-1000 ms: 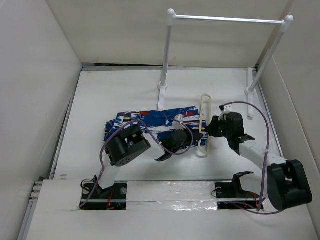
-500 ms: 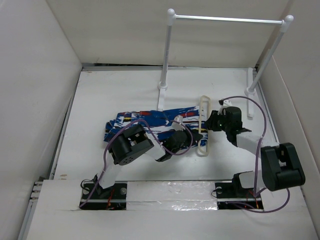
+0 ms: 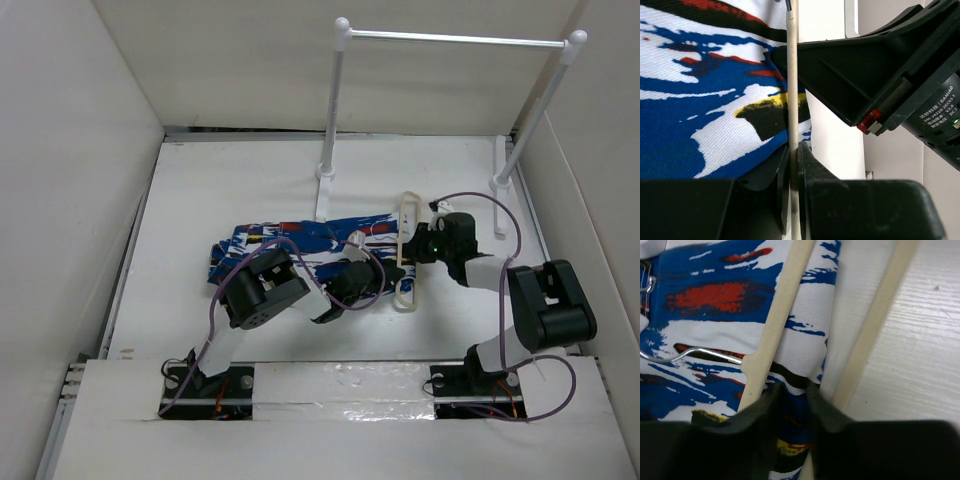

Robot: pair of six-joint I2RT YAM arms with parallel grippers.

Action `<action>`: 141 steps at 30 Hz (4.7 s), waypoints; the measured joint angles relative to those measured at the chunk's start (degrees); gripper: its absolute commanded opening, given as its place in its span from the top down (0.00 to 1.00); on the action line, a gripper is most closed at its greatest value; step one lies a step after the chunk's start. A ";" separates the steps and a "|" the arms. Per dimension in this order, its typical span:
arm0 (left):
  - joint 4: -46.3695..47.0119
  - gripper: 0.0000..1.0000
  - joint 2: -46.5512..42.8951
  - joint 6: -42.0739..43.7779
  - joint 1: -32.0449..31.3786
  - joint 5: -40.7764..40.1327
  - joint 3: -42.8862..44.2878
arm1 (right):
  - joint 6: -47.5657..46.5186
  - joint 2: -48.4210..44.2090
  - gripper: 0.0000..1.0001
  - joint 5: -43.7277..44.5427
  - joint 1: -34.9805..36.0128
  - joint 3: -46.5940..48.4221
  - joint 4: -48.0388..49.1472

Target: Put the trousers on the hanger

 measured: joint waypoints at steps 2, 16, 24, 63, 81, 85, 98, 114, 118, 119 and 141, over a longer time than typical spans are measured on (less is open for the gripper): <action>0.07 1.00 0.04 -0.02 0.00 -0.02 0.00 | 0.24 0.70 1.00 -1.55 -0.39 0.00 0.83; 4.46 1.00 -2.32 0.83 0.81 0.98 -4.22 | 4.46 -14.88 1.00 -11.04 -10.32 -8.09 2.08; 6.25 1.00 -7.21 1.60 1.49 0.02 -9.57 | 6.64 -23.06 1.00 -17.40 -14.58 -9.14 -2.62; -10.97 1.00 3.78 4.24 -5.09 -12.76 11.96 | 12.33 -18.16 1.00 -15.19 -13.68 3.50 -12.24; -19.08 1.00 -17.09 5.44 -2.67 -14.71 -10.25 | 11.74 -25.57 1.00 -22.36 -29.11 -1.49 -11.67; -21.07 1.00 -19.89 4.98 -2.62 -15.63 -12.94 | 11.89 -26.34 1.00 -24.06 -34.16 -2.95 -12.46; -29.42 1.00 -26.40 7.10 -1.44 -19.30 -15.50 | 11.87 -26.97 1.00 -25.64 -35.80 -3.52 -11.50; -44.65 1.00 -30.12 15.04 -8.83 -30.42 -9.22 | 9.97 -26.60 0.39 -20.81 -33.16 -4.35 -7.76; -47.30 1.00 -35.21 16.55 -11.10 -33.09 -9.11 | 8.37 -30.64 0.31 -16.96 -26.27 -1.97 -10.36; -47.39 1.00 -36.72 17.07 -11.45 -33.68 -9.22 | 7.87 -32.39 0.53 -15.41 -23.56 -0.83 -11.45; -38.01 1.00 -43.89 25.11 -18.40 -40.35 -14.38 | 22.47 -30.86 0.36 16.44 33.88 -6.36 2.19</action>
